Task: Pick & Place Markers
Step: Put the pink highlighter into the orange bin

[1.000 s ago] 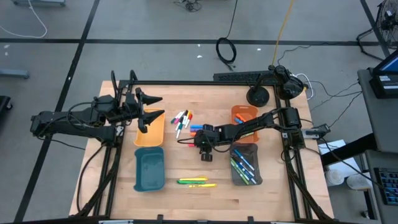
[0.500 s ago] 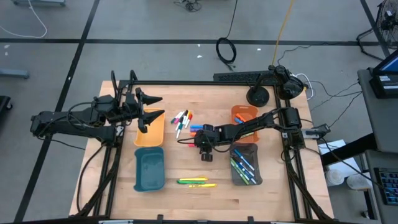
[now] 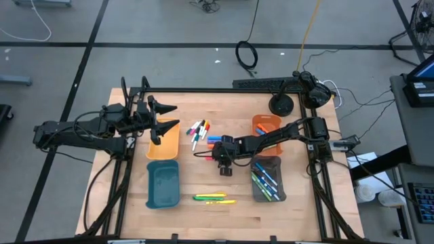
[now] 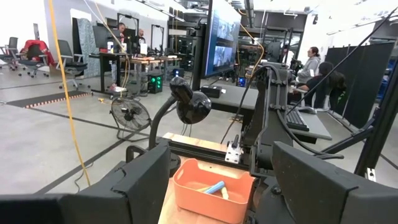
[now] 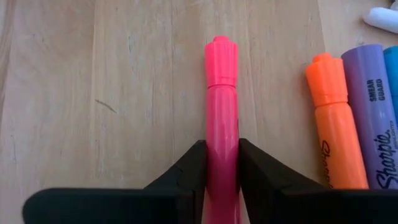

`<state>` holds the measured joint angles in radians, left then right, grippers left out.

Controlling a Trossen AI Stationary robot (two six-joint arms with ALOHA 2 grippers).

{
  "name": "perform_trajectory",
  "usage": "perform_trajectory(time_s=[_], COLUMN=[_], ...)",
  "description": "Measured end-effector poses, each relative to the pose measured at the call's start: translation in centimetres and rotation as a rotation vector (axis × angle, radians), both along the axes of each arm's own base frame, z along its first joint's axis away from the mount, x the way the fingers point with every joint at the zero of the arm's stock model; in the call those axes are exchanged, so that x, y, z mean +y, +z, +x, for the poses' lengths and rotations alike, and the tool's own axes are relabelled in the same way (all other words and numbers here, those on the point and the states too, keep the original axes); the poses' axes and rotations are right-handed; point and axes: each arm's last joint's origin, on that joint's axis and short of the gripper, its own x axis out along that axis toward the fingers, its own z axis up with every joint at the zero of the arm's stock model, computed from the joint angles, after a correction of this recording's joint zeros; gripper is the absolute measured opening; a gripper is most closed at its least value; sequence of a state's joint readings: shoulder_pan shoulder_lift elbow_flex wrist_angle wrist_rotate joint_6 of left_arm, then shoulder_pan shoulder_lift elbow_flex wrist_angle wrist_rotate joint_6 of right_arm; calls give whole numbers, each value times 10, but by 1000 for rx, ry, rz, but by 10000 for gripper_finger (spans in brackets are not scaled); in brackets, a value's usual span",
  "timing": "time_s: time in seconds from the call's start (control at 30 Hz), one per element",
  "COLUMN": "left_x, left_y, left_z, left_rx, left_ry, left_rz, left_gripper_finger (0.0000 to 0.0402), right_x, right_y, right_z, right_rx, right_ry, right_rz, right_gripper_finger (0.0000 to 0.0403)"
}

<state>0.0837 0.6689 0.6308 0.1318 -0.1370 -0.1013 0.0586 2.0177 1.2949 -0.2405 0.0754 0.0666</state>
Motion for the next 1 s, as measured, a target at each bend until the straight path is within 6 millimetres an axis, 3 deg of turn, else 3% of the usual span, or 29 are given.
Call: perform_trajectory(time_s=[0.47, 1.0], left_x=[0, 0], left_y=[0, 0], left_z=[0, 0], left_rx=[0, 1], left_ry=[0, 0], left_rz=[0, 0], left_gripper_finger=[282, 282], right_x=[14, 34], right_y=[20, 67], right_z=[-2, -20], right_rx=[-62, -119], right_ry=[39, 88], right_rz=[3, 5], right_gripper_finger=[70, 70])
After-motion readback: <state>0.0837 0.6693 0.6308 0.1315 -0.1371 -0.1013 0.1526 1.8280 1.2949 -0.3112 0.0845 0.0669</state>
